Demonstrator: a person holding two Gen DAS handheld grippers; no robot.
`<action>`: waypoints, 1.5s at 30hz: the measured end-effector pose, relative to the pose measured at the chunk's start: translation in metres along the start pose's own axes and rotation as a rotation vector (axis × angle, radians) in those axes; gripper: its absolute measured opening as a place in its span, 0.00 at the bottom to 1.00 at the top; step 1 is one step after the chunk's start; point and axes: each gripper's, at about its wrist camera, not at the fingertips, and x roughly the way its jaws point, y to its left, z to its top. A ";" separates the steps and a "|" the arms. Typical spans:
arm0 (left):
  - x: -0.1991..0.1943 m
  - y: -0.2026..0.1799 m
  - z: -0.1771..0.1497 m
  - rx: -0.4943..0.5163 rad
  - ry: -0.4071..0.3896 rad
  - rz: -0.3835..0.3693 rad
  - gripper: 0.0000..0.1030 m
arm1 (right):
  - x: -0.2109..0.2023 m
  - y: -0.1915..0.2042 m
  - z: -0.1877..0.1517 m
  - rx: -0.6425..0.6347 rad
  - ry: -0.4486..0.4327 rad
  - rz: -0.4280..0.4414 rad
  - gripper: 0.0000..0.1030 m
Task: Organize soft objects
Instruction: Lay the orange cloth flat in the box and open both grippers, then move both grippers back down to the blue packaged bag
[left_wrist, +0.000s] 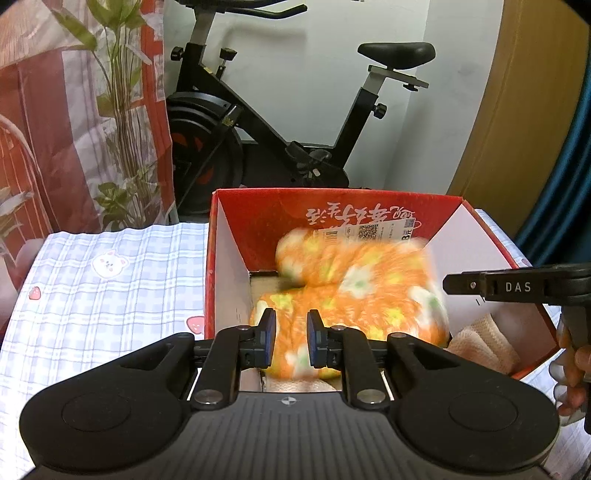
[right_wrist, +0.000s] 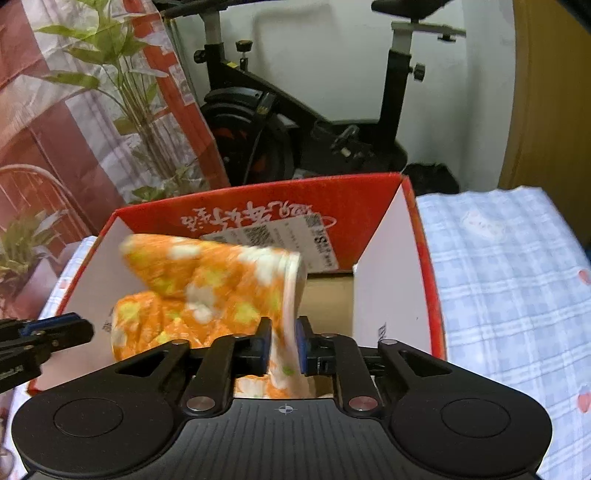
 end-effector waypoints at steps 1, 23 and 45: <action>-0.001 0.000 0.000 0.003 -0.003 0.001 0.18 | -0.001 0.002 0.000 -0.010 -0.010 -0.012 0.21; -0.082 -0.011 -0.047 0.016 -0.081 0.002 0.18 | -0.080 0.009 -0.042 -0.097 -0.168 0.030 0.28; -0.089 -0.014 -0.121 -0.005 -0.017 -0.087 0.18 | -0.130 0.034 -0.131 -0.188 -0.152 0.070 0.39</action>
